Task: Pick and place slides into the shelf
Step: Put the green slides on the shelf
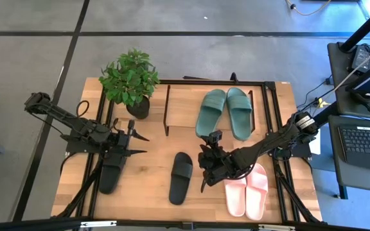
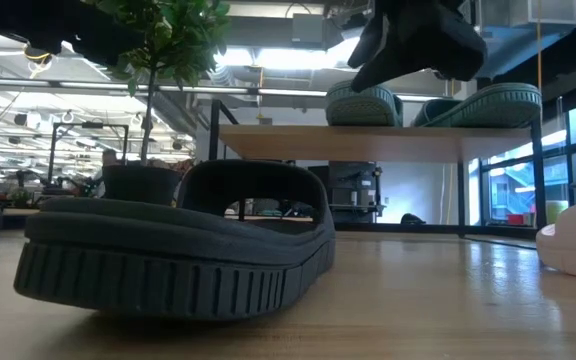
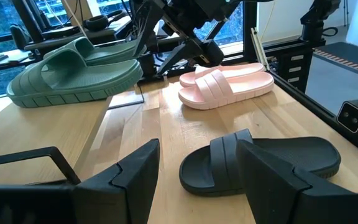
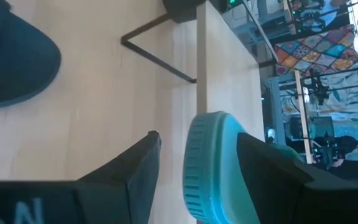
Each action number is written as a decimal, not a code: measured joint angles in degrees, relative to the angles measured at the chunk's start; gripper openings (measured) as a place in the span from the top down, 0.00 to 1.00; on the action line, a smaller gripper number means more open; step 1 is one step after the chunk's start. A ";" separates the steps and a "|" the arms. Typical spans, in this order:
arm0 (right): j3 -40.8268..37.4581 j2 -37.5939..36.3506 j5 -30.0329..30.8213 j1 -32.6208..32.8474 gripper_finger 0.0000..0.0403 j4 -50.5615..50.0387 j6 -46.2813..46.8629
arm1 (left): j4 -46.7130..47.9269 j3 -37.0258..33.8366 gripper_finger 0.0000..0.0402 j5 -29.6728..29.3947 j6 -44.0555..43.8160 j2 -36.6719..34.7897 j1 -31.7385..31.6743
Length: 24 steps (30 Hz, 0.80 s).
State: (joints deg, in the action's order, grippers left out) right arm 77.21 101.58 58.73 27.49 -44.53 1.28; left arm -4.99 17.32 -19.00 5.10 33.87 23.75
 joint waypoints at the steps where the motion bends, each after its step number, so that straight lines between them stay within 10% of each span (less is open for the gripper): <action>1: 0.00 0.00 -0.01 -0.31 0.47 -0.01 0.00 | 0.00 0.00 0.49 -0.01 0.01 0.00 0.00; 24: 0.02 0.00 -4.83 -3.76 0.55 -0.77 2.95 | 0.07 0.00 0.49 0.00 0.01 0.00 0.00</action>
State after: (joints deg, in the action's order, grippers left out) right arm 77.23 101.58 53.90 23.73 -45.31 4.23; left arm -4.93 17.32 -19.00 5.11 33.87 23.75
